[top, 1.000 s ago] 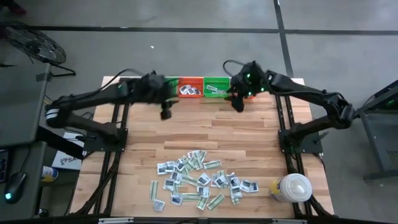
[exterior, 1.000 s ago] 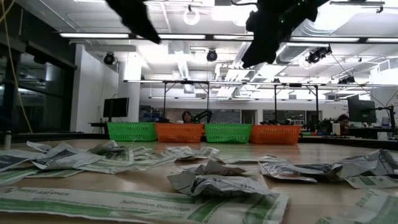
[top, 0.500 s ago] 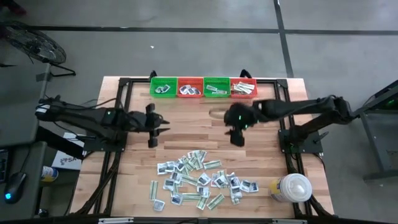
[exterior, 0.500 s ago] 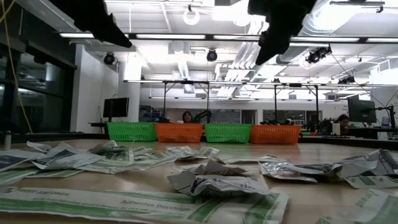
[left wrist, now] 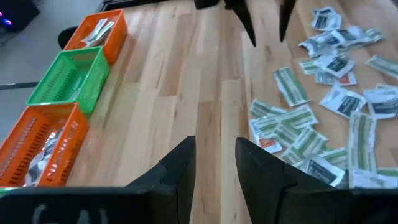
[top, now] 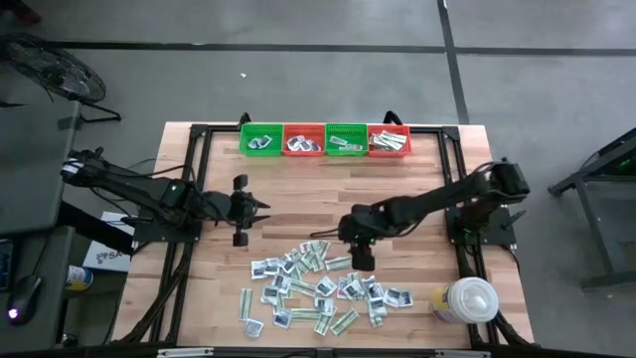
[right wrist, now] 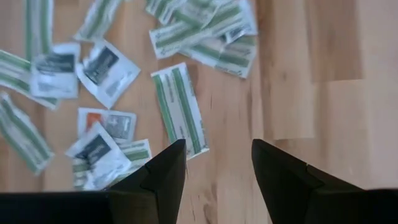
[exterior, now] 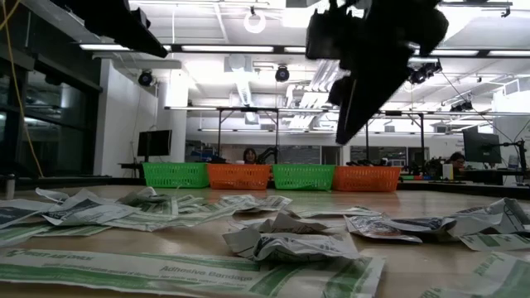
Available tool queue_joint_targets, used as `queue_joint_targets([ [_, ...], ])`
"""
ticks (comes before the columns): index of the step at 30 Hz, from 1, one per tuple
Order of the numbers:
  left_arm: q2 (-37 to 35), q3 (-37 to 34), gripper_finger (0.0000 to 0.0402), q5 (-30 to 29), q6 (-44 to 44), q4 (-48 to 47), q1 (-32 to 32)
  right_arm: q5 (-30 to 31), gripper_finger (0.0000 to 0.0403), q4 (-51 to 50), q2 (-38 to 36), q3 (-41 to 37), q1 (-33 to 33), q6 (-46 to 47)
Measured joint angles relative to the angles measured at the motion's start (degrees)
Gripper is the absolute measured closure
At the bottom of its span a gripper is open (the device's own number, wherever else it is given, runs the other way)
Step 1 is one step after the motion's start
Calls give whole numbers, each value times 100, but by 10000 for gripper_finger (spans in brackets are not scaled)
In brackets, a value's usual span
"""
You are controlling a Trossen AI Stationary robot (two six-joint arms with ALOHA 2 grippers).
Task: Pick & Place First Aid Supplies
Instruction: Put the green bandage pack in the right orange bin
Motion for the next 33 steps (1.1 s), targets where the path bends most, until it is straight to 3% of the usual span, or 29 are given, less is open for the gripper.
queue_joint_targets([
  [8, -2, 0, 292, -83, -47, 8, -37, 113, 226, 263, 841, 0, 264, -834],
  [19, -2, 0, 292, -12, -71, 5, -29, 677, 234, 269, 1560, 48, 629, -856],
  [23, -2, 2, 292, -17, -70, 5, -31, 696, 265, 353, 1699, 72, 734, -832],
  [31, -2, 4, 292, -19, -72, 5, -31, 660, 385, 282, 1704, 66, 686, -722],
  [33, -2, 4, 292, -19, -73, 5, -31, 628, 396, 278, 1704, 66, 653, -701],
])
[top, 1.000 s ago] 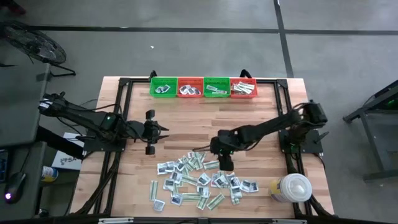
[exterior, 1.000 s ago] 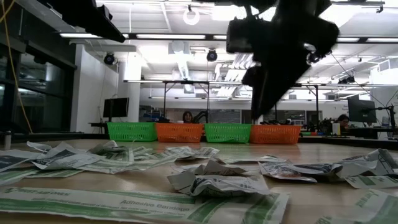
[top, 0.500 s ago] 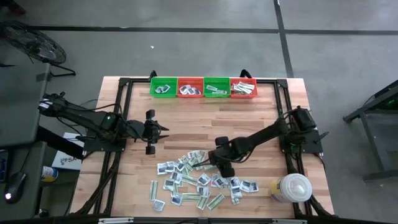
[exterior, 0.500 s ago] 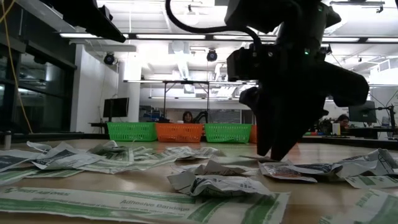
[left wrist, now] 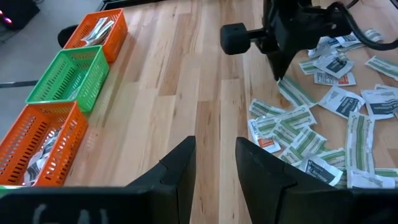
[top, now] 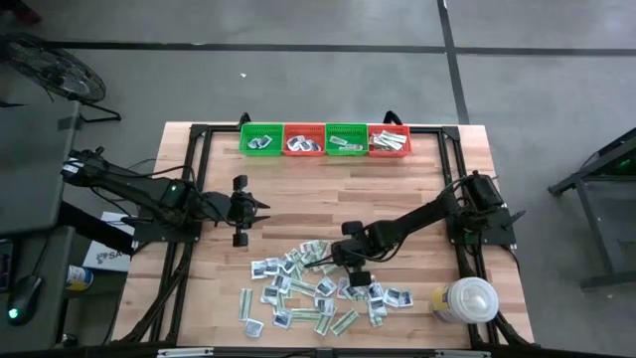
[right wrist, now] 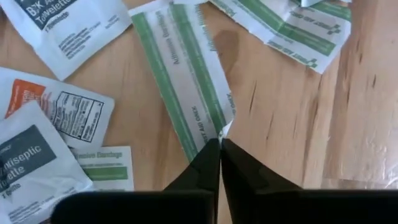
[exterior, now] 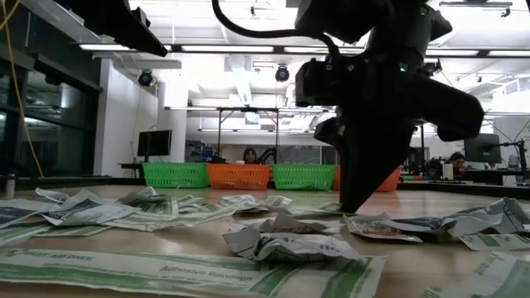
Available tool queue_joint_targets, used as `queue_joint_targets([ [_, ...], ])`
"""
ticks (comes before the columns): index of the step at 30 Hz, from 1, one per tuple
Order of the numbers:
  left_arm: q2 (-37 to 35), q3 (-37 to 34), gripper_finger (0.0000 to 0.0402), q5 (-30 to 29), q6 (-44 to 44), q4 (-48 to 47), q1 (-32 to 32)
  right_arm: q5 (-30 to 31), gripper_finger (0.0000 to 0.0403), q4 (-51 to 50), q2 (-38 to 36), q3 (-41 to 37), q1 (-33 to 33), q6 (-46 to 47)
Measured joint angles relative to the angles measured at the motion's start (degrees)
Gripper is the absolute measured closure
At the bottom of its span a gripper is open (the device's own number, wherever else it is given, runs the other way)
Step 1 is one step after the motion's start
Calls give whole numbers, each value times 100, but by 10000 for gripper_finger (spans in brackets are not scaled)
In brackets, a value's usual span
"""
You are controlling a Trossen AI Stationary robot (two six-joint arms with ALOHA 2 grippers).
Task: Pick & Place First Aid Supplies
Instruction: Put the green bandage pack in the right orange bin
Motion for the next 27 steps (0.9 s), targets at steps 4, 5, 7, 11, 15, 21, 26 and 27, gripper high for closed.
queue_joint_targets([
  [4, 0, 0, 292, 22, -4, -2, 0, -26, 401, -43, -86, -18, -57, 358],
  [5, 0, 0, 292, 29, -16, 0, 0, -1, 401, -60, -142, -30, -75, 408],
  [7, 0, 0, 292, 57, -40, -2, 0, 90, 402, -199, -323, -20, -116, 550],
  [11, 0, 0, 292, 78, -44, -2, 0, 458, 402, -866, -801, -81, -243, 812],
  [15, 0, 0, 292, 90, -83, -3, 0, 880, 402, -1348, -1384, -23, -369, 964],
  [21, 0, 1, 292, 77, -127, 4, 0, 1380, 403, -1868, -2225, -22, -649, 1022],
  [26, 0, 2, 292, 48, -148, 39, 2, 1725, 403, -2308, -2951, -24, -1092, 994],
  [27, 0, 2, 292, 42, -171, 38, 2, 1752, 403, -2420, -3096, -24, -1212, 932],
])
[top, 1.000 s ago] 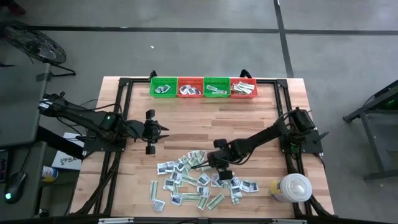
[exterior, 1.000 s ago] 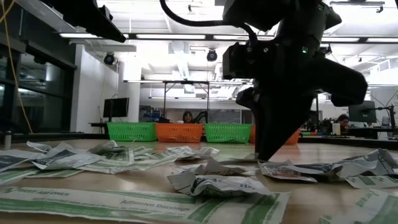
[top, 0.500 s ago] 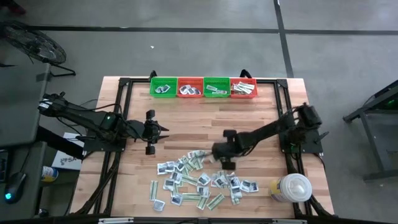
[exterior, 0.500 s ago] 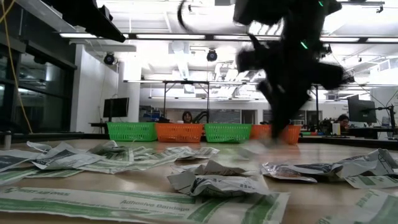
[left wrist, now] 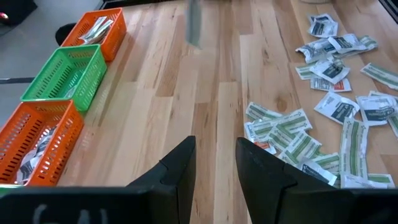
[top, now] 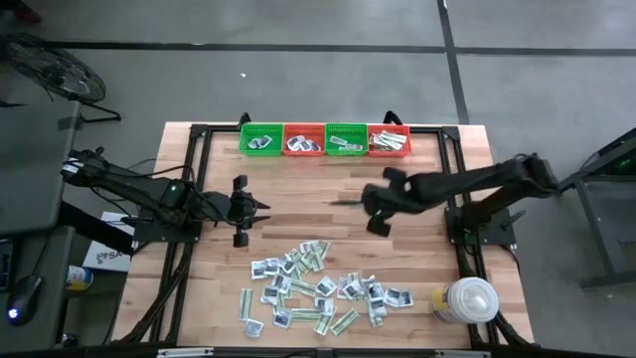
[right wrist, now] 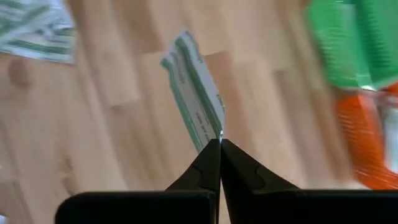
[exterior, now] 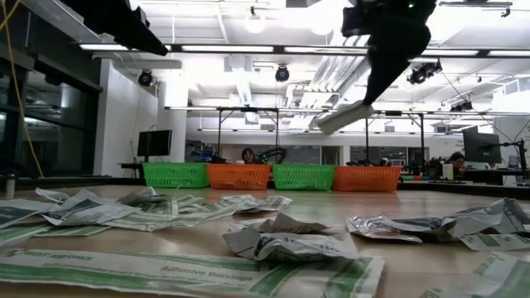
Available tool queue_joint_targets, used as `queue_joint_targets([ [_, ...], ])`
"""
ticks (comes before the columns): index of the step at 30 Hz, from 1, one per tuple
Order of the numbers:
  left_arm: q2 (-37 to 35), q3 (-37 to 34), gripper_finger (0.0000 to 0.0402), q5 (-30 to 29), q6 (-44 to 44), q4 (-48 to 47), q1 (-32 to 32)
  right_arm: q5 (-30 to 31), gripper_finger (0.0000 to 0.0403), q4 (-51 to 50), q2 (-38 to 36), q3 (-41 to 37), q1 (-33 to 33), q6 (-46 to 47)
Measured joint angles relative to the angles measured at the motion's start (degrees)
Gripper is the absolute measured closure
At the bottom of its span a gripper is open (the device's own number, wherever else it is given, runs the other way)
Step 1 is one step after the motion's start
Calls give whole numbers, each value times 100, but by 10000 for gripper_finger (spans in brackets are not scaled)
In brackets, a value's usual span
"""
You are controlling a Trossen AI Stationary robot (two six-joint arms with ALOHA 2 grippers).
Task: Pick & Place First Aid Supplies
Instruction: Put the green bandage pack in the right orange bin
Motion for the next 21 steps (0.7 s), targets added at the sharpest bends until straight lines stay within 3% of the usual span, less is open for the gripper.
queue_joint_targets([
  [9, 0, 0, 292, -242, -205, 10, 0, 262, 403, -518, -1037, 11, -1461, -673],
  [21, 0, 0, 292, -624, -440, 17, 2, -253, 403, -200, -990, 11, -3821, -2418],
])
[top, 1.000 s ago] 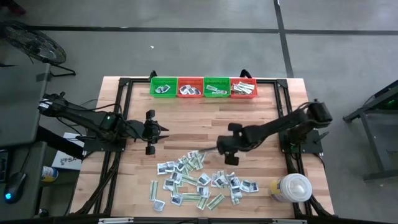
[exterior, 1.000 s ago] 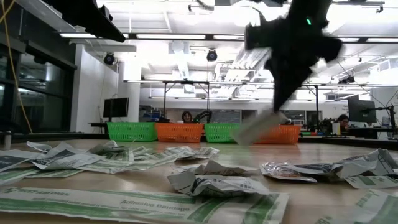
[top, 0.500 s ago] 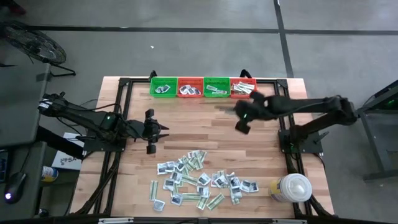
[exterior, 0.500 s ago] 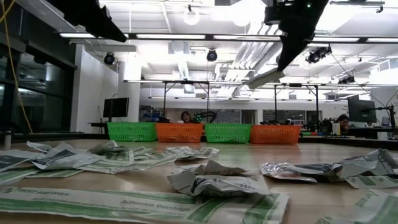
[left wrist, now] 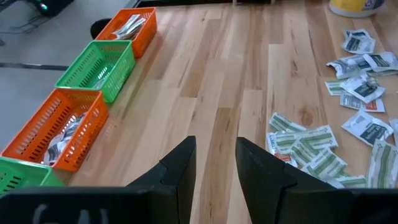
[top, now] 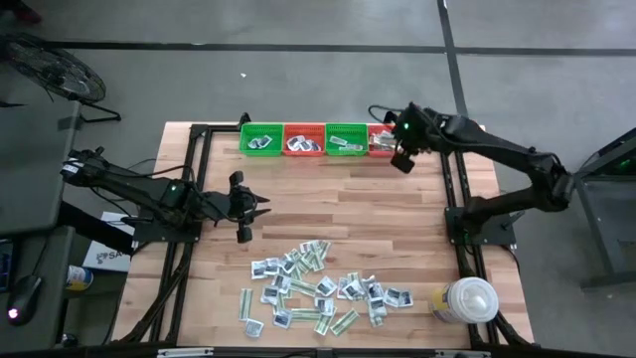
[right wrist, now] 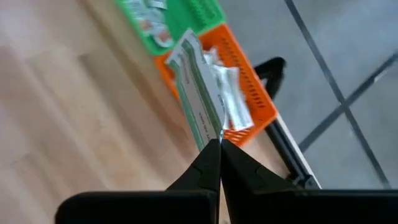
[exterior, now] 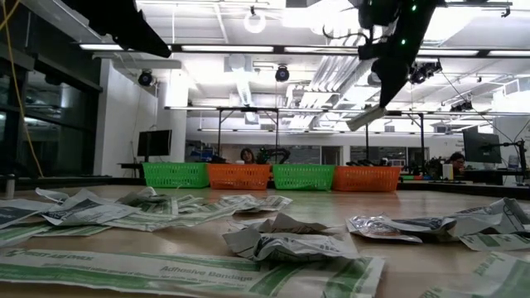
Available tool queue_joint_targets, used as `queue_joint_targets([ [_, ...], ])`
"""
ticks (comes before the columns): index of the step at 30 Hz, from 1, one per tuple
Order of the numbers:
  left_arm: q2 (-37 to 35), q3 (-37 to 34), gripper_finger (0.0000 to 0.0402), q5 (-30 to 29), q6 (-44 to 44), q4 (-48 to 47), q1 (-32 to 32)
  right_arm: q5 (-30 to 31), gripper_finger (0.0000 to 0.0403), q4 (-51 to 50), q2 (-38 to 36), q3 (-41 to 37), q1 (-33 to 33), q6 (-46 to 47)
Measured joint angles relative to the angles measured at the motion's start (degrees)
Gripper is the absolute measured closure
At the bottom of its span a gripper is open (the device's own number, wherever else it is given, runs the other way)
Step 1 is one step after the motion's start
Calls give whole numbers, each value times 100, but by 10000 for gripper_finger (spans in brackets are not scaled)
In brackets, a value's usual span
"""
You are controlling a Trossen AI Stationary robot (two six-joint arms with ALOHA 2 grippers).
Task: Pick & Place First Aid Supplies
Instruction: Put the green bandage pack in the right orange bin
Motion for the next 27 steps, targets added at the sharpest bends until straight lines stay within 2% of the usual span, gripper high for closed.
queue_joint_targets([
  [5, 0, 0, 292, -47, -76, -9, 0, -450, 403, 302, 380, -1, -649, -404],
  [11, 0, 0, 292, -183, -114, -13, 0, -876, 403, 917, 1175, -2, -1108, -596],
  [20, 0, 0, 292, -186, -136, -15, 0, -1139, 403, 1274, 2150, -5, -1513, -595],
  [27, 0, 0, 292, -184, -141, -14, 0, -1124, 399, 1278, 2314, -11, -1601, -506],
])
